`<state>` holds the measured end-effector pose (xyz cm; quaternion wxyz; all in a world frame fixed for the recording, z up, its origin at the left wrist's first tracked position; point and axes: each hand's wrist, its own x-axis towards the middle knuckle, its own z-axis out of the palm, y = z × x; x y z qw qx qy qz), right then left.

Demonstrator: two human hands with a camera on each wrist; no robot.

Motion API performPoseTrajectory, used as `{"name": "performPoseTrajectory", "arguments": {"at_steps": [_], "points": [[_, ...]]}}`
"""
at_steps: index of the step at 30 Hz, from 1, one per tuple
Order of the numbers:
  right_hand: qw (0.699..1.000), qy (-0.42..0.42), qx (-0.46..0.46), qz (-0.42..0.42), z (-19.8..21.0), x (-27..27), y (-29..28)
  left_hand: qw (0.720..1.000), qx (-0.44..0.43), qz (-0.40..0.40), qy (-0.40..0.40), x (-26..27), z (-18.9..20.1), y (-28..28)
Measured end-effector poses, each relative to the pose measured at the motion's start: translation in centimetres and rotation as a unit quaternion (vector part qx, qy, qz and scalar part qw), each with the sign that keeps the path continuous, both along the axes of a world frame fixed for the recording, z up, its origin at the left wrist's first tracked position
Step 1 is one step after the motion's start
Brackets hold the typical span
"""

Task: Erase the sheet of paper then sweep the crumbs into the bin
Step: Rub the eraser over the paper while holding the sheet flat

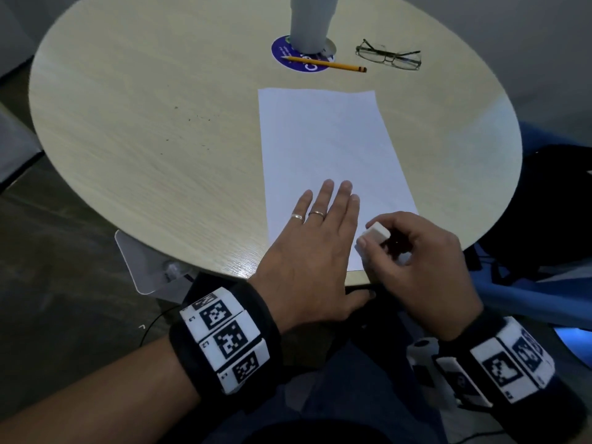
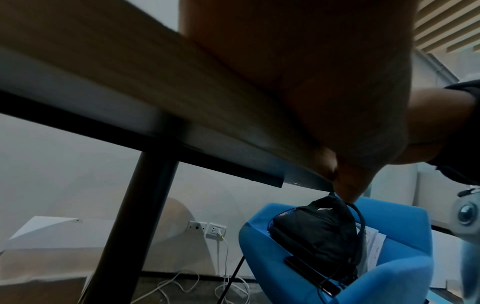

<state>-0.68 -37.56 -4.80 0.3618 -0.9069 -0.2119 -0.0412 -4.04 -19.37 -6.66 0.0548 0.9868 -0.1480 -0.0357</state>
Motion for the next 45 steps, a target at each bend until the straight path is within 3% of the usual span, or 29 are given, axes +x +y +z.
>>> {"name": "performPoseTrajectory", "arguments": {"at_steps": [2, 8, 13, 15, 18, 22, 24, 27, 32, 36, 41, 45], "points": [[0.999, -0.033, -0.029, 0.011, -0.1, 0.2, 0.0, 1.0, 0.0, -0.001, -0.004, 0.0, -0.2, 0.0], [0.998, -0.009, -0.02, -0.063, 0.5, 3.1, -3.1, 1.0, 0.006, 0.001, 0.001, 0.1, -0.1, -0.1], [1.0, 0.0, -0.012, 0.003, 0.2, 0.8, -0.4, 1.0, -0.002, 0.003, 0.003, 0.2, -0.1, -0.1], [0.999, 0.021, 0.007, -0.026, -0.1, 2.5, -2.1, 1.0, 0.009, -0.001, 0.005, 0.3, 0.0, -0.1], [0.998, -0.012, -0.013, -0.058, 0.3, 2.8, -2.7, 1.0, 0.0, 0.003, 0.002, 0.1, 0.0, -0.2], [0.999, -0.016, -0.031, 0.008, 0.1, 0.3, 0.2, 1.0, -0.007, 0.009, 0.001, 0.2, -0.3, -0.1], [1.0, 0.017, -0.012, -0.024, -0.3, 1.9, -1.6, 1.0, -0.002, 0.005, 0.001, 0.3, -0.2, -0.1], [0.995, -0.017, -0.015, -0.094, 0.0, 3.2, -3.6, 1.0, -0.006, 0.003, 0.002, 0.2, -0.2, -0.1], [0.999, -0.014, -0.04, -0.014, 0.2, 0.3, -0.4, 1.0, -0.014, 0.001, 0.008, 0.3, 0.1, 0.0], [0.996, -0.014, -0.023, -0.082, 0.0, 2.7, -4.0, 1.0, -0.009, -0.004, 0.008, 0.3, 0.2, -0.1], [0.999, -0.02, -0.033, -0.021, 0.3, -0.3, -0.6, 1.0, -0.019, -0.002, 0.01, 0.4, 0.2, 0.0], [0.998, 0.012, -0.013, -0.064, 0.0, 2.2, -4.5, 1.0, -0.001, -0.008, 0.012, 0.4, 0.3, -0.1]]}}
